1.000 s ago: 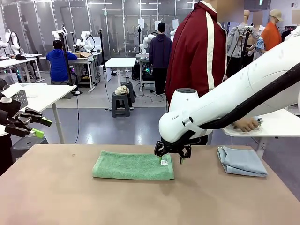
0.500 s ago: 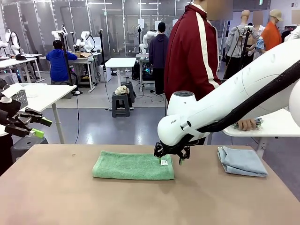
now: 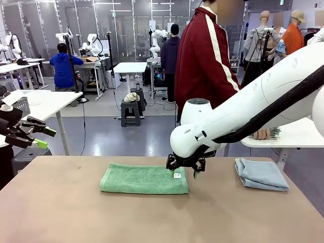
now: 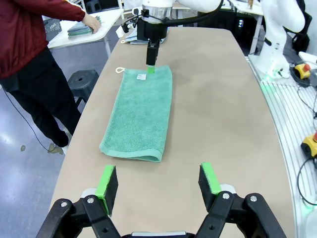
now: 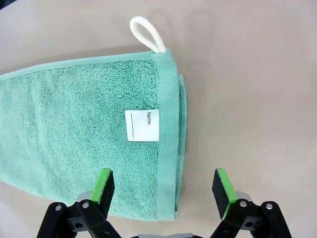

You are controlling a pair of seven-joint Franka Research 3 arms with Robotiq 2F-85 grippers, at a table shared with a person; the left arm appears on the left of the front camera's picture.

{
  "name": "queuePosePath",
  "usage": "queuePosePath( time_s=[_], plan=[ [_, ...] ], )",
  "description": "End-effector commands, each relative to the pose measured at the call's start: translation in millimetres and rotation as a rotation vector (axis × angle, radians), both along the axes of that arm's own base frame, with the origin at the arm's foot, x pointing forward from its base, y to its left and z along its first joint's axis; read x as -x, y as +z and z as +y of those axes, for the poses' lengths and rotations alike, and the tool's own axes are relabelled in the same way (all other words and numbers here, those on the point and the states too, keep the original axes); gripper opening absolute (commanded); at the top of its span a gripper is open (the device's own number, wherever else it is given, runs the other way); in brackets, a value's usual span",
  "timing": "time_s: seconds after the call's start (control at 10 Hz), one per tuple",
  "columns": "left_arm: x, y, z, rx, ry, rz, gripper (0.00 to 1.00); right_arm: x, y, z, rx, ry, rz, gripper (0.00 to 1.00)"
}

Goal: Fold the towels and place them in the basket.
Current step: When a person lays out a Towel with hook on the table, fold it in half twice.

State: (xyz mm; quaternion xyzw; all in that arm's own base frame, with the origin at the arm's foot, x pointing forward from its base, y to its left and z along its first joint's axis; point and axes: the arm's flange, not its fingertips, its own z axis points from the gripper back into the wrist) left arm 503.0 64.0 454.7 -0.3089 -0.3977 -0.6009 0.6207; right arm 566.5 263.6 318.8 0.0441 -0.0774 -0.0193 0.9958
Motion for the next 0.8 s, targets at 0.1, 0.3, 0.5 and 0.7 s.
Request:
queuePosePath(
  time_s=[0.1,0.3,0.5,0.7],
  plan=[
    [5,1,-1,-0.003,-0.005,-0.001,0.84,-9,-14,8,0.041,-0.045,-0.038,1.0],
    [5,1,-1,-0.003,-0.005,-0.001,0.84,-13,-22,11,0.062,-0.052,-0.037,1.0],
    [5,1,-1,-0.003,-0.005,-0.001,0.84,-15,-26,12,0.053,-0.037,-0.037,1.0],
    [5,1,-1,-0.003,-0.005,-0.001,0.84,-17,-28,12,0.049,-0.032,-0.032,1.0]
  ],
)
